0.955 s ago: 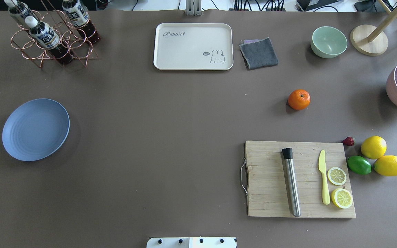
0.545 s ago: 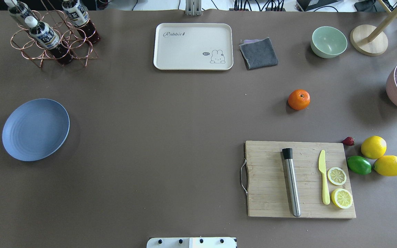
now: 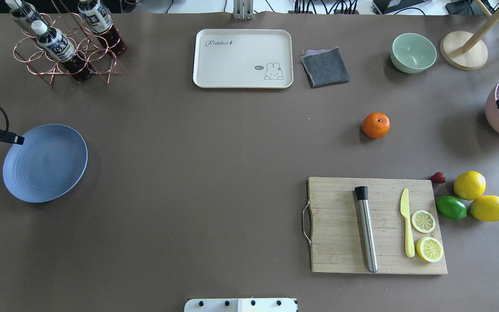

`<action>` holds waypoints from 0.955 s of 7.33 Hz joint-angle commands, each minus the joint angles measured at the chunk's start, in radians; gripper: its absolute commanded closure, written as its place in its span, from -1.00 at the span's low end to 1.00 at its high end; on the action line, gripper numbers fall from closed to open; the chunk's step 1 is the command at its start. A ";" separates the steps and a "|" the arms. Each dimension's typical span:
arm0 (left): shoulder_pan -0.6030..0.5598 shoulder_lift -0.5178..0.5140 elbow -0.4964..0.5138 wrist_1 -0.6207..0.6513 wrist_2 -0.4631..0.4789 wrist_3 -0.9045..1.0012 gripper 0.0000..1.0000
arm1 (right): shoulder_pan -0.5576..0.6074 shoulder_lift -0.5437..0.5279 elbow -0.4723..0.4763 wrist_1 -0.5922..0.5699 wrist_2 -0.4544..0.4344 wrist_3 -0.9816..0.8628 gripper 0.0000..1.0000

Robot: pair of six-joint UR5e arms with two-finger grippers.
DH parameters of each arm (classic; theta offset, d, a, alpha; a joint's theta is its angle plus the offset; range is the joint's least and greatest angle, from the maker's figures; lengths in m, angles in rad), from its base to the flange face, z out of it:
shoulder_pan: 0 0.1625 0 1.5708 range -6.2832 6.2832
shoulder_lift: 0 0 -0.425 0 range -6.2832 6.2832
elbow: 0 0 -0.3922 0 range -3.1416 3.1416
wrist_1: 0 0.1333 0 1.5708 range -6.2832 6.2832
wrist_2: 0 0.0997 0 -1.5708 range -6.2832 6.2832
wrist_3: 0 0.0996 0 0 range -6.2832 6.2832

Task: Pick orange to plate
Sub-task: 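Lower the left gripper to the blue plate rim and grip it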

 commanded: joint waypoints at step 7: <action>0.008 0.015 0.018 -0.089 -0.149 -0.045 1.00 | -0.006 0.004 -0.001 0.003 -0.010 0.004 -1.00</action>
